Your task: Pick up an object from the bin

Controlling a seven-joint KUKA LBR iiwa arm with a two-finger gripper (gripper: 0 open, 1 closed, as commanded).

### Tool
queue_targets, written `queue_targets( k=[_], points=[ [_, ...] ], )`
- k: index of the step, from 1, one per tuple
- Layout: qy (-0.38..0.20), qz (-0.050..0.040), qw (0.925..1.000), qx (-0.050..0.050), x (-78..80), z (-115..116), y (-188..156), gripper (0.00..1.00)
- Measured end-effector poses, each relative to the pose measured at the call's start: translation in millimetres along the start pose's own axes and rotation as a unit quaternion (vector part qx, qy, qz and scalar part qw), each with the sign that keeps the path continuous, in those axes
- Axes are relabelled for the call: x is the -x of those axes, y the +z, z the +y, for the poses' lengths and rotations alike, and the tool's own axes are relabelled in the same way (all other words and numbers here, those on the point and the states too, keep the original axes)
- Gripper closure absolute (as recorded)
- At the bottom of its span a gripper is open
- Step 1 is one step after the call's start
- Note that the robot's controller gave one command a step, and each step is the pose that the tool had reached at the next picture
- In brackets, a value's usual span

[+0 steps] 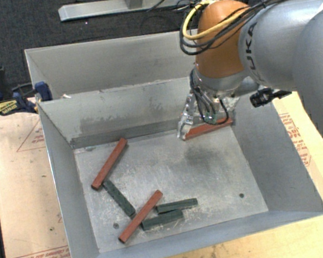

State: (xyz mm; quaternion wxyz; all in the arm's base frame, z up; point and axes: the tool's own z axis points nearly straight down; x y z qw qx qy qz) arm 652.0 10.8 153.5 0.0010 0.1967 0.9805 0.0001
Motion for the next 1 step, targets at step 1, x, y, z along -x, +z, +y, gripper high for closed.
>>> queue_targets(
  k=[1],
  points=[
    [-0.151, -0.0004, 0.9886, 0.0, -32.3, -87.8, -87.4, 1.0]
  ],
)
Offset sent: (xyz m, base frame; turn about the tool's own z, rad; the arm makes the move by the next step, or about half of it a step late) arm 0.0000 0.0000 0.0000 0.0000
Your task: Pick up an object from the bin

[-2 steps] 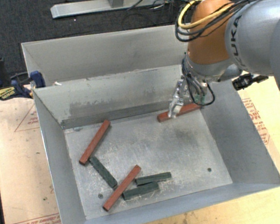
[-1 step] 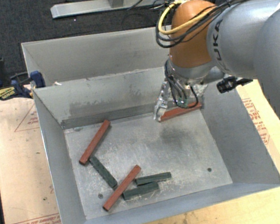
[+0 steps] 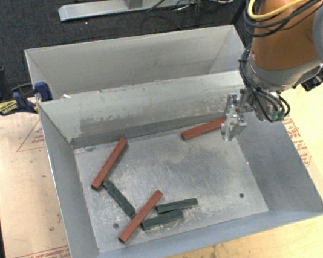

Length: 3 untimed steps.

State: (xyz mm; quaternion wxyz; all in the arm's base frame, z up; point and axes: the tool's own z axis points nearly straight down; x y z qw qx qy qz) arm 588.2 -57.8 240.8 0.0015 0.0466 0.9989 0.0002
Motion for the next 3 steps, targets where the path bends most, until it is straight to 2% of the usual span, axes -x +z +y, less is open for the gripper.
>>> queue_targets(
  k=[1, 2, 3],
  points=[
    [0.0, 0.0, 1.0, 0.0, 0.0, 0, 0, 1.0],
    [0.078, 0.0037, 0.9969, 0.0, -4.3, -4, 71, 0.0],
    [0.078, 0.0019, 0.997, 0.0, -3.6, -4, 69, 0.0]
  ],
)
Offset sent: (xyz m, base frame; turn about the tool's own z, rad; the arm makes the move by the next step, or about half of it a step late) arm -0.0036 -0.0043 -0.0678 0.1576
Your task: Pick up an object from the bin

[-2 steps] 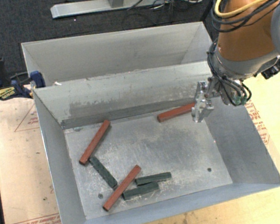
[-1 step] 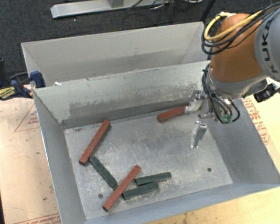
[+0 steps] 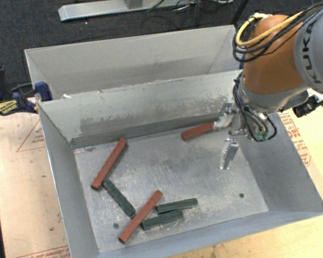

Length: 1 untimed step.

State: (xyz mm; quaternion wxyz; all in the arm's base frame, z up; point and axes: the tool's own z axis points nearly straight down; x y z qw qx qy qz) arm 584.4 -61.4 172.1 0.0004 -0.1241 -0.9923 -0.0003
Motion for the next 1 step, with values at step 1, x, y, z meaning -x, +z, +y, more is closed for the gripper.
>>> queue_targets(
  k=[1],
  points=[
    [-0.019, -0.0024, 0.9998, 0.0, -59.6, 12.0, 35.1, 0.0]
  ],
)
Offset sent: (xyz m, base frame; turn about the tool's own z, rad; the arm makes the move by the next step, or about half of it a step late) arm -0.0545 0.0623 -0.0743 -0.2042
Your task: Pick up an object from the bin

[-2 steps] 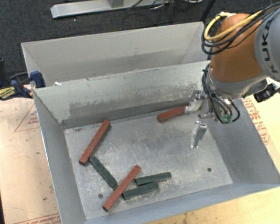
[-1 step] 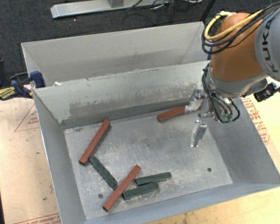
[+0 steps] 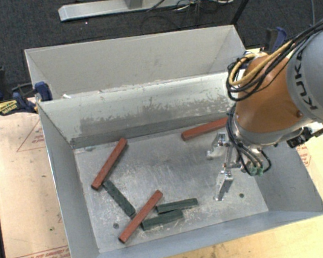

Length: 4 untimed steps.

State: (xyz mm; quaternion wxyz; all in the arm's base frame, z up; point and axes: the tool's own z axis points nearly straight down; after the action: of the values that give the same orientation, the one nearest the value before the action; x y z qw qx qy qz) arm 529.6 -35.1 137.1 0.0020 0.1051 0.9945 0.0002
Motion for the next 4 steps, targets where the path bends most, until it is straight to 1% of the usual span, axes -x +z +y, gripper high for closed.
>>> queue_targets(
  k=[1, 2, 3, 4],
  points=[
    [-0.066, 0.004, 0.9978, 0.0, -19.6, 23, 31, 0.0],
    [-0.001, 0.0013, 1.0, 0.0, -41.9, 55, 53, 1.0],
    [-0.001, 0.0013, 1.0, 0.0, -41.9, 55, 53, 1.0],
    [0.0, 0.0038, 1.0, 0.0, -43.1, 53, 50, 1.0]
  ],
)
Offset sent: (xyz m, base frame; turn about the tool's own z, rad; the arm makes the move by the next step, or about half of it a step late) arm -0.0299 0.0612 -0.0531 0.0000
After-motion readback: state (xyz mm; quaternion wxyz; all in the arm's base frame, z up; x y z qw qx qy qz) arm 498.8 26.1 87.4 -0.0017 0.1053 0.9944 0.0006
